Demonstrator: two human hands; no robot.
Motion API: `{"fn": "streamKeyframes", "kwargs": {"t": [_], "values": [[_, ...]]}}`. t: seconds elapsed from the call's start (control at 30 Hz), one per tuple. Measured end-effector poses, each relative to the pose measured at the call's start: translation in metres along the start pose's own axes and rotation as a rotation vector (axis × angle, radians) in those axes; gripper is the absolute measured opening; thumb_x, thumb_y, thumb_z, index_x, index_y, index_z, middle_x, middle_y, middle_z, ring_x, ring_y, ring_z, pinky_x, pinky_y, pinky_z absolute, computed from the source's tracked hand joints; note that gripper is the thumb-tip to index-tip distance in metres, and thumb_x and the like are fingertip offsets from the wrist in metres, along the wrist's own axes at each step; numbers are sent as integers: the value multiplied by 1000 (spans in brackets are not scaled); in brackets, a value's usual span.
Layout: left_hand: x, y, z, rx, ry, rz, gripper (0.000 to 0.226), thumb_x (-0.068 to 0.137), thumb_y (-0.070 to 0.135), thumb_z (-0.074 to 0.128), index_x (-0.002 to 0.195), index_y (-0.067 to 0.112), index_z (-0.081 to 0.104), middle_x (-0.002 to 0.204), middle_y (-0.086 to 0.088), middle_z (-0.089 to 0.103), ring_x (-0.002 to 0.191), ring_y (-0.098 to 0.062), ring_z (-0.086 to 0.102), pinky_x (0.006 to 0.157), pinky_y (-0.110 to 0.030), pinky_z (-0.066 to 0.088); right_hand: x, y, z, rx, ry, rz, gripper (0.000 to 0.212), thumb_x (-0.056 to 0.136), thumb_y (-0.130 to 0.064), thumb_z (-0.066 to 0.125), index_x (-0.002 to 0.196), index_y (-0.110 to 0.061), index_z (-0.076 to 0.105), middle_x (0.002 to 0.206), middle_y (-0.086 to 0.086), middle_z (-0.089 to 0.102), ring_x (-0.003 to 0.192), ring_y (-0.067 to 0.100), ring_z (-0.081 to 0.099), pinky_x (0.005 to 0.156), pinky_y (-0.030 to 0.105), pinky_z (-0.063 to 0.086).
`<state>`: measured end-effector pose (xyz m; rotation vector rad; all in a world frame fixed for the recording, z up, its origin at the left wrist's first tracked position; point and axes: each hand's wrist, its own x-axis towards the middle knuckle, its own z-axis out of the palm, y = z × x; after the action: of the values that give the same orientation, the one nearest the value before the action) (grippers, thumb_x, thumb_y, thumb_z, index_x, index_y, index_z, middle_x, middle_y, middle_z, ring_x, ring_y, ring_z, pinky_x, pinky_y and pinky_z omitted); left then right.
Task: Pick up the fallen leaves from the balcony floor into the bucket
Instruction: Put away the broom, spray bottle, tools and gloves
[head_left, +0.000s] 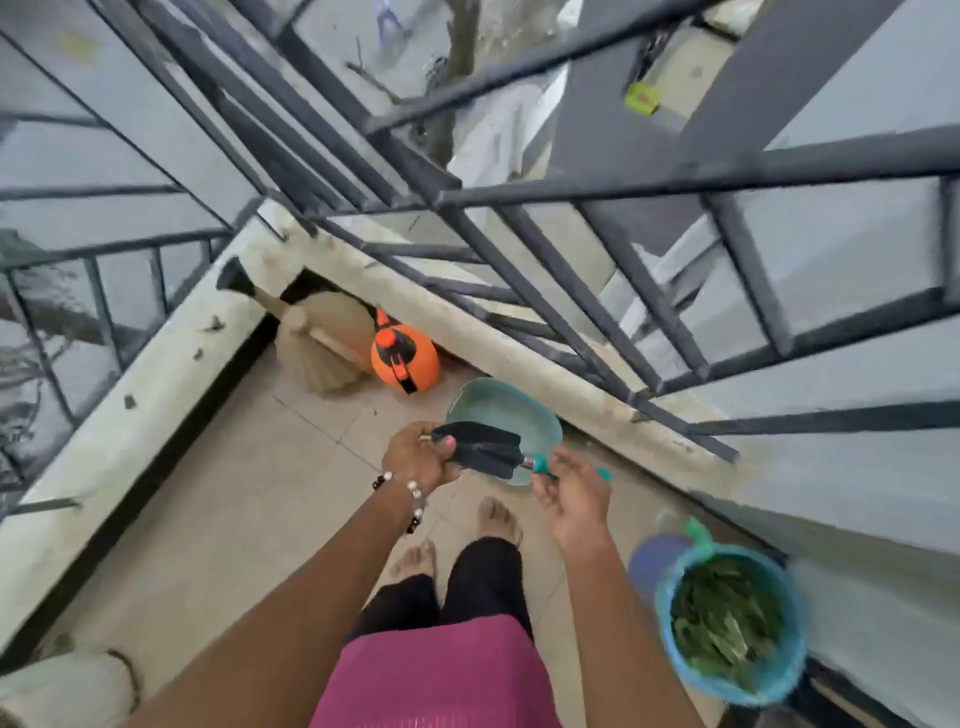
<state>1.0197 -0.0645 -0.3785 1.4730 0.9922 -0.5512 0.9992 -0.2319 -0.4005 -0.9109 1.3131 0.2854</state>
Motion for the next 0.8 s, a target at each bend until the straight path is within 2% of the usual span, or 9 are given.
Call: {"fn": "streamKeyframes", "kwargs": {"t": [0.07,0.13,0.2,0.27,0.33,0.47,0.57,0.67,0.8], "values": [[42,-20,10,83,32,18,22,94,-12,49,85,8,51,78,-16,53,55,-23,48,34,-18,41,48,13,9,-42,30,18,19,90,9,56,86,-9,61,83,19,59,43,11,53,38,15,42],[85,-37,17,173,77,20,23,96,-6,43,81,10,50,72,-13,48,56,-23,44,36,-18,35,96,28,21,-66,37,33,17,89,9,56,88,-7,61,79,18,58,52,16,51,40,16,42],[134,-57,24,240,128,-6,17,93,-1,44,88,7,58,73,-13,50,61,-28,49,45,-22,41,142,47,31,-78,25,32,16,89,10,54,87,-5,59,72,17,54,45,15,45,38,17,37],[179,-77,30,308,185,16,32,88,-1,49,114,10,63,88,-16,64,81,-35,63,67,-36,56,181,64,43,-71,7,39,18,90,10,52,85,-6,56,68,14,52,43,14,44,38,18,36],[211,-88,32,487,169,59,42,86,7,55,127,17,60,104,-13,68,98,-33,64,83,-40,54,216,80,52,-63,4,67,17,91,9,52,89,-8,57,70,13,53,51,16,46,40,18,39],[264,-100,36,729,66,93,59,81,39,52,140,30,49,133,-16,49,120,-36,49,100,-36,43,278,106,66,-49,44,98,18,93,8,50,96,-8,58,74,14,54,53,18,44,39,18,38],[292,-111,43,833,31,83,56,94,23,50,147,34,37,138,-18,37,125,-39,40,104,-33,34,309,114,77,-15,67,112,19,93,6,49,97,-8,59,75,12,54,55,17,45,46,20,41],[307,-120,48,883,-4,106,62,94,16,46,151,36,28,140,-18,34,126,-41,38,105,-36,33,328,116,84,-2,28,144,16,92,1,55,78,-7,54,76,11,53,63,17,52,55,23,48],[306,-124,52,906,-75,108,70,94,11,44,154,32,17,141,-17,32,123,-40,43,105,-39,40,334,117,85,36,27,198,3,94,0,54,92,-2,54,82,13,54,65,19,55,59,25,51]]}}
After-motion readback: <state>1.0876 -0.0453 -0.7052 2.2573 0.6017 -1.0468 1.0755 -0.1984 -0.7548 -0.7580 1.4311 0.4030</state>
